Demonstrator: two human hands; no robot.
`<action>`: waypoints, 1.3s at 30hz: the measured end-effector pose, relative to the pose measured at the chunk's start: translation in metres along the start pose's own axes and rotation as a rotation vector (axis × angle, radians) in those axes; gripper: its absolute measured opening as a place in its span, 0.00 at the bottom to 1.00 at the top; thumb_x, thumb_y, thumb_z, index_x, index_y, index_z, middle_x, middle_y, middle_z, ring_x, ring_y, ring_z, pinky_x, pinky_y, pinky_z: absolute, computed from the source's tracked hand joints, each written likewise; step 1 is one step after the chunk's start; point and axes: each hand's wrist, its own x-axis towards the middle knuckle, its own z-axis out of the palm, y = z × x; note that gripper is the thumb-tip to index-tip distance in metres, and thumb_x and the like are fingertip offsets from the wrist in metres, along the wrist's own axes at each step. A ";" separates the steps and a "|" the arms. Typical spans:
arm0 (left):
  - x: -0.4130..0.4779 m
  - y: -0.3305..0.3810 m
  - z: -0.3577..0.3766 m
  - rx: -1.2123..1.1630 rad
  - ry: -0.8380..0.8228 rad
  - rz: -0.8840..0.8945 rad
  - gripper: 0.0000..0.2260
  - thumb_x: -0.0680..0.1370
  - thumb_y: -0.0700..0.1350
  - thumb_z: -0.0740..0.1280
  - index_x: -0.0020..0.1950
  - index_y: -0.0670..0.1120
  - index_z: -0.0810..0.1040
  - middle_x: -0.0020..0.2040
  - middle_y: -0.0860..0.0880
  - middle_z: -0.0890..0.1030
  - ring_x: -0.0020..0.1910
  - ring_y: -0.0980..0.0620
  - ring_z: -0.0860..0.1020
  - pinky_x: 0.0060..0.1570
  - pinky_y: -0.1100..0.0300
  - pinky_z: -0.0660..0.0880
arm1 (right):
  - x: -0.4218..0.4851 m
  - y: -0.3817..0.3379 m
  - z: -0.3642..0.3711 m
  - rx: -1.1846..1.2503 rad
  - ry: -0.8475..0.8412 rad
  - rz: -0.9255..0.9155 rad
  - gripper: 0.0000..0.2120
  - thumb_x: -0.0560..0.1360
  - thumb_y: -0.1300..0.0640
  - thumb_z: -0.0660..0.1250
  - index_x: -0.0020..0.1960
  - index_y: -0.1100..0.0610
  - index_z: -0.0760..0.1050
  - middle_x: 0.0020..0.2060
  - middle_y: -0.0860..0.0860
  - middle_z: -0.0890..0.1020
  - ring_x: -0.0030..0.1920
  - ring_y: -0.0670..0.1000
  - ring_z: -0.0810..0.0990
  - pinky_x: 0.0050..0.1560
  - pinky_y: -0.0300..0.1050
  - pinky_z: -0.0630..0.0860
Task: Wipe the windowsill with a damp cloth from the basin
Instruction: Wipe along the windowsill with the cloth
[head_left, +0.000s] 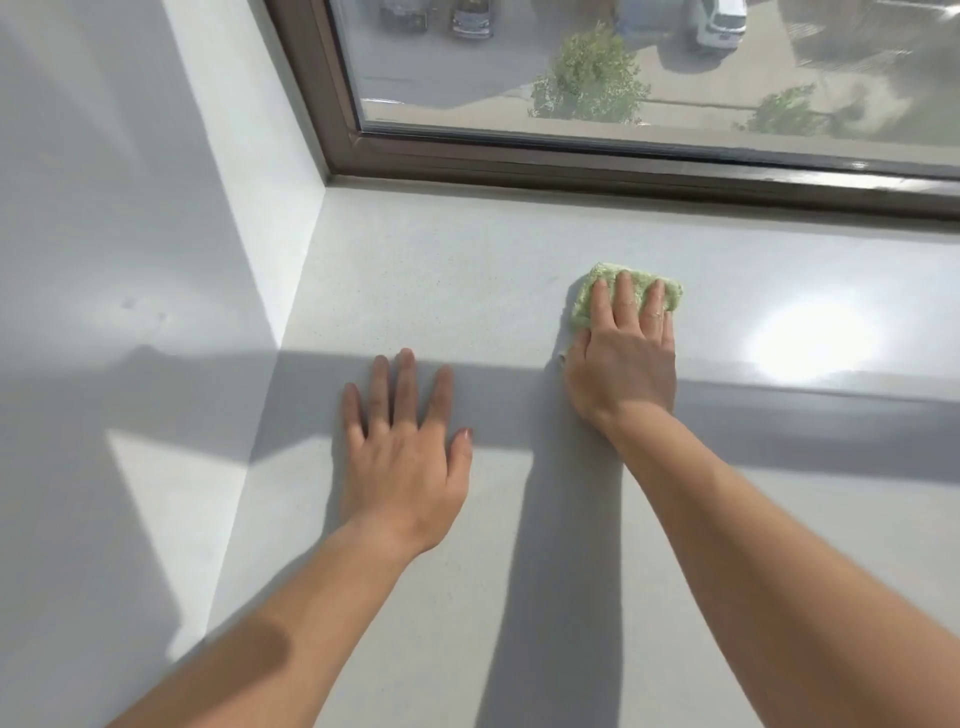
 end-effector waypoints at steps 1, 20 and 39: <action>0.001 0.001 0.000 -0.010 0.003 0.006 0.30 0.80 0.59 0.39 0.81 0.51 0.49 0.82 0.42 0.45 0.80 0.41 0.40 0.76 0.39 0.39 | -0.007 -0.018 0.006 -0.003 0.012 -0.044 0.29 0.81 0.50 0.48 0.80 0.52 0.48 0.81 0.51 0.47 0.79 0.60 0.40 0.78 0.57 0.44; -0.001 -0.010 -0.007 -0.058 -0.064 0.072 0.31 0.80 0.56 0.46 0.81 0.48 0.46 0.82 0.45 0.41 0.79 0.47 0.36 0.76 0.44 0.36 | -0.085 0.005 0.008 -0.041 -0.076 -0.504 0.28 0.81 0.48 0.51 0.80 0.50 0.54 0.80 0.47 0.53 0.80 0.56 0.44 0.79 0.52 0.48; -0.031 -0.036 -0.007 -0.263 0.050 0.027 0.27 0.80 0.54 0.43 0.79 0.54 0.60 0.82 0.50 0.51 0.80 0.51 0.42 0.77 0.48 0.36 | -0.122 0.017 0.010 0.014 -0.023 -0.074 0.30 0.80 0.49 0.50 0.81 0.49 0.48 0.80 0.48 0.48 0.79 0.56 0.39 0.78 0.56 0.46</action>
